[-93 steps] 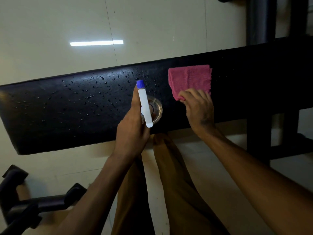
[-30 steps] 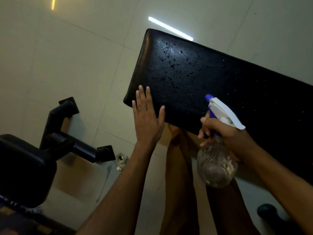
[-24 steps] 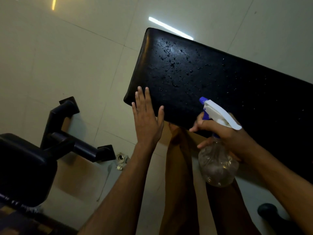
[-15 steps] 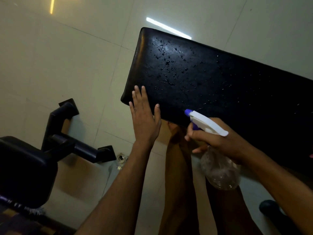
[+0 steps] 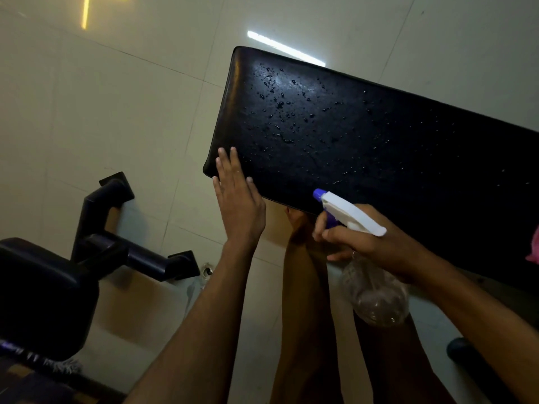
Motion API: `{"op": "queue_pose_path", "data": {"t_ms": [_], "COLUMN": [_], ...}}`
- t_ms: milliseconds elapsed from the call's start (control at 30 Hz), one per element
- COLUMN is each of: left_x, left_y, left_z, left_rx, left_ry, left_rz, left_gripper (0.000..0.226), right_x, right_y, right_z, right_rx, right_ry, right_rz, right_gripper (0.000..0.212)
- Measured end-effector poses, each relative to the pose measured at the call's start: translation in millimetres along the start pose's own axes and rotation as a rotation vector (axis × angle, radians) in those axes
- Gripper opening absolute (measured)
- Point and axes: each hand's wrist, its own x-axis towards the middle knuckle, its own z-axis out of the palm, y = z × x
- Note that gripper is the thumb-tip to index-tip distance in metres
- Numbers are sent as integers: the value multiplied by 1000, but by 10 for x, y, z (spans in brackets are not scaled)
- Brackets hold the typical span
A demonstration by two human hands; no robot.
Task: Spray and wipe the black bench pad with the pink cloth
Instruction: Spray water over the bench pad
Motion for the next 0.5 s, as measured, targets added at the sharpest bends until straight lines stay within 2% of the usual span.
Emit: {"op": "queue_pose_path", "data": {"t_ms": [100, 167, 267, 300, 400, 500], "left_x": [23, 20, 7, 2, -19, -40], "left_y": [-31, -45, -40, -29, 48, 180], "left_z": [-19, -37, -70, -72, -41, 47], "left_rx": [-97, -97, -28, -2, 48, 149], "left_ry": [50, 40, 2, -16, -69, -111], "left_rz": [-175, -185, -66, -8, 119, 213], "left_gripper": [58, 59, 60, 61, 61, 60], "right_x": [-46, -102, -219, -269, -404, -509], "right_y": [88, 174, 275, 307, 424, 486], "right_z": [-27, -35, -77, -97, -163, -226], "right_rx": [-39, -29, -39, -40, -36, -22], "right_ry": [-9, 47, 30, 12, 75, 167], "right_rz": [64, 104, 115, 119, 109, 79], "right_gripper": [24, 24, 4, 4, 22, 24]}}
